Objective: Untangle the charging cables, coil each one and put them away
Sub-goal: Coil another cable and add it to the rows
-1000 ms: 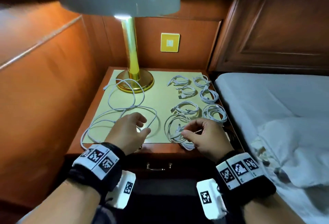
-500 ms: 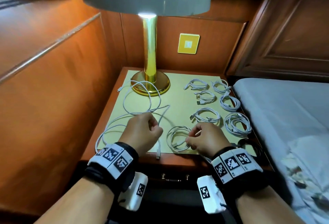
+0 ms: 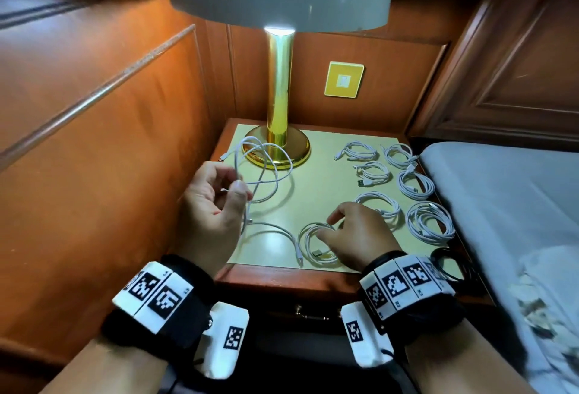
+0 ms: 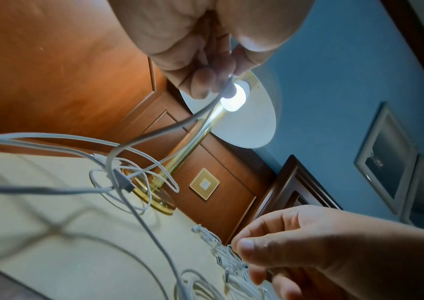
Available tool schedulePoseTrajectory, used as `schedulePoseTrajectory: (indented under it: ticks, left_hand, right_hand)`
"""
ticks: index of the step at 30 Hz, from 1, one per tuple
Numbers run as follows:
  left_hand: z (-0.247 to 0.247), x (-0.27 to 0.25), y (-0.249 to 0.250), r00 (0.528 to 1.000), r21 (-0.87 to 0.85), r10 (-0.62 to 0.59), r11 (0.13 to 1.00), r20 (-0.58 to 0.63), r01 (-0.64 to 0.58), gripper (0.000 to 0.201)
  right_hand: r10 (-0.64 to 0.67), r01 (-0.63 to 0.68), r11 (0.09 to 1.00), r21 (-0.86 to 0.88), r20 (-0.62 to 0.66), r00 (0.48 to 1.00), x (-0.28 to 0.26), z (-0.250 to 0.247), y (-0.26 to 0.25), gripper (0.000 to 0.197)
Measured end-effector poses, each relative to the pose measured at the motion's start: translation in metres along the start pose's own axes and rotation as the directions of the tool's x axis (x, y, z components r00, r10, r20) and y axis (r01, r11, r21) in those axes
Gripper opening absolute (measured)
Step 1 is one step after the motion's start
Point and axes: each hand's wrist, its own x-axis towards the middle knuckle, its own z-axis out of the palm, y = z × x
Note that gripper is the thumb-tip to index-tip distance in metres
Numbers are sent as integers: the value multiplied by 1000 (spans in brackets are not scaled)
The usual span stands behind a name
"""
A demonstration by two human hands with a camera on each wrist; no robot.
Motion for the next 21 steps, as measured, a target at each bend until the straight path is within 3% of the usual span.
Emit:
schedulePoseTrajectory:
  ticks: [5, 8, 13, 16, 21]
  left_hand:
    - [-26, -7, 7, 997, 13, 35, 999, -64, -35, 12]
    - [-36, -13, 15, 996, -18, 49, 999, -70, -50, 6]
    - [-49, -20, 20, 991, -22, 82, 996, -103, -84, 14]
    - [-58, -18, 17, 985, -51, 49, 997, -165, -58, 12]
    - [-67, -15, 17, 972, -94, 22, 995, -233, -45, 14]
  right_hand:
    - [-164, 158, 985, 68, 82, 983, -10, 20, -26, 29]
    - [-210, 203, 977, 66, 133, 969, -13, 30, -41, 42]
    - [-255, 248, 967, 61, 196, 947, -14, 41, -63, 62]
    - [-248, 242, 969, 55, 255, 935, -14, 52, -75, 66]
    - [-193, 175, 979, 108, 190, 963, -10, 59, -88, 57]
